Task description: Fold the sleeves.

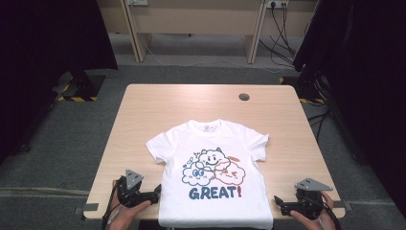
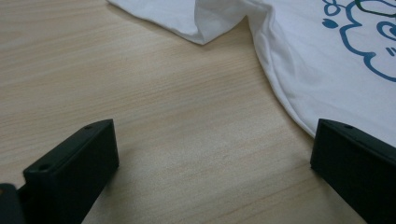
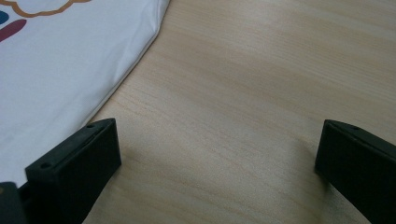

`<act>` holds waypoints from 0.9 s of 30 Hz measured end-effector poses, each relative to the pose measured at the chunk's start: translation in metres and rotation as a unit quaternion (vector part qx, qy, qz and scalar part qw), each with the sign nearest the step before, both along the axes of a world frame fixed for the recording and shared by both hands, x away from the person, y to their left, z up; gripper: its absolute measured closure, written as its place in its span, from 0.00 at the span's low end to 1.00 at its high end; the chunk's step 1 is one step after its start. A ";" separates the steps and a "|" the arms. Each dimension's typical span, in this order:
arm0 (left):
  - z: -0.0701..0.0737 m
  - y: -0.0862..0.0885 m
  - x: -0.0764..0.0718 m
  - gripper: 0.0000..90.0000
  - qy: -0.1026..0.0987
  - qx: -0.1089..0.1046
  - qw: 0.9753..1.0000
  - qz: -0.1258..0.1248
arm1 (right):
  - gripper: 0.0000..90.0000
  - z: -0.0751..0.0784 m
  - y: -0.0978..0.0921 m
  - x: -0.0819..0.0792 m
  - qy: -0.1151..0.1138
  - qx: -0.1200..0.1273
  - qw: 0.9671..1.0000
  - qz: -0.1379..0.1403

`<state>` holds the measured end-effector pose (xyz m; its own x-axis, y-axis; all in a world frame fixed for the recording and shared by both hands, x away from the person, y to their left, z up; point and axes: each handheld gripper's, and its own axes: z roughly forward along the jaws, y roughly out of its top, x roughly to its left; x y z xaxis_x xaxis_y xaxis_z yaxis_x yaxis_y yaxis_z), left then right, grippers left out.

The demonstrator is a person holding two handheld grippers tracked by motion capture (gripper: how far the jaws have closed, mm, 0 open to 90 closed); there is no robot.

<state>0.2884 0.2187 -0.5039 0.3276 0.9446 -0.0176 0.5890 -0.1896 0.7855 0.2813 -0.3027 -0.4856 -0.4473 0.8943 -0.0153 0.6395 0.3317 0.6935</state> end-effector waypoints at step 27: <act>0.003 -0.001 0.004 0.00 0.013 0.005 1.000 0.004 | 0.00 0.000 0.000 0.001 0.000 0.000 1.000 0.001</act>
